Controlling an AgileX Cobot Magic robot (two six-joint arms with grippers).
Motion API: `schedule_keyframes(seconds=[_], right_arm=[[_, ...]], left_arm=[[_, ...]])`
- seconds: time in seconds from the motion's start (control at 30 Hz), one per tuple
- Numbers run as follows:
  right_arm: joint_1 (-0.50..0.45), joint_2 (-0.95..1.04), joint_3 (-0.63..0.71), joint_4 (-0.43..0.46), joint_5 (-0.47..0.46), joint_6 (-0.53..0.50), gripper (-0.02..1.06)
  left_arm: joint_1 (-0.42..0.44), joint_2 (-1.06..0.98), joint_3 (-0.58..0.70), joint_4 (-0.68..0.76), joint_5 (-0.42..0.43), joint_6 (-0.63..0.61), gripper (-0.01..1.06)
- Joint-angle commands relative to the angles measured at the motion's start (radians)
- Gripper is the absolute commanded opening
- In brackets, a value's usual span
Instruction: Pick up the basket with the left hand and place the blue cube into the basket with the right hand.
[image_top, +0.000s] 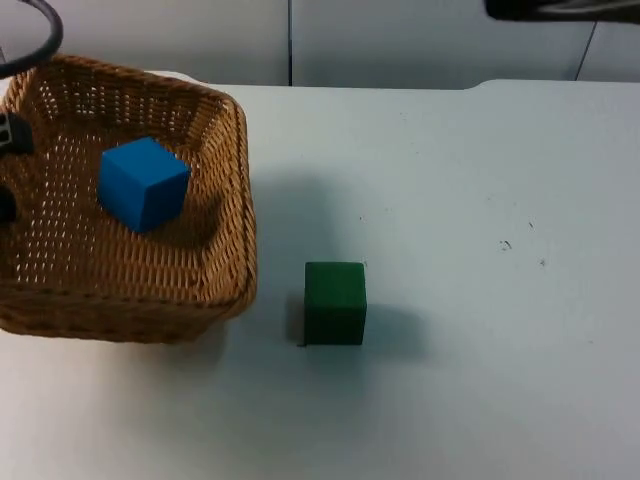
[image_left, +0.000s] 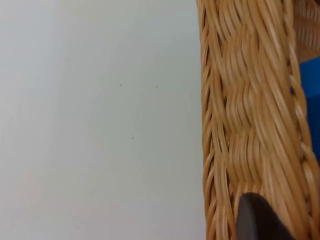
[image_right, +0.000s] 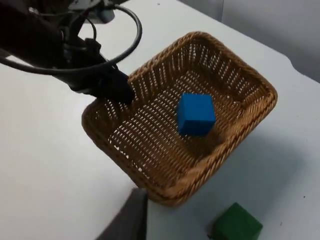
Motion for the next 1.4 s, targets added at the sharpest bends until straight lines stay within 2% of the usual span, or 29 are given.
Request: schedule_keyframes(seconds=[0.0,0.1,0.27,0.43,0.5,0.7,0.9,1.37], right_arm=[[0.004,-0.069,0.022,-0.001,0.011,0.012,1.01],[0.004,-0.159,0.025,-0.001,0.055,0.012,1.01],[0.004,-0.275,0.025,-0.003,0.074,0.012,1.01],[0.004,-0.332,0.025,-0.003,0.092,0.012,1.01],[0.004,-0.363,0.025,-0.003,0.125,0.012,1.01],[0.004,-0.378,0.025,-0.003,0.181,0.012,1.01],[0.004,-0.378,0.025,-0.007,0.186,0.012,1.01],[0.004,-0.378,0.025,-0.007,0.189,0.01,1.01]], left_arm=[[0.001,0.029,-0.011,-0.02,-0.007,0.001,0.0],[0.001,0.086,-0.011,-0.02,-0.027,0.001,0.0],[0.001,0.156,-0.024,-0.019,-0.048,0.028,0.0],[0.001,0.183,-0.035,-0.019,-0.057,0.052,0.0],[0.001,0.193,-0.035,-0.01,-0.086,0.054,0.0],[0.001,0.204,-0.035,0.033,-0.146,0.054,0.0],[0.001,0.204,-0.035,0.054,-0.192,0.077,0.0],[0.001,0.204,-0.036,0.106,-0.194,0.084,0.02]])
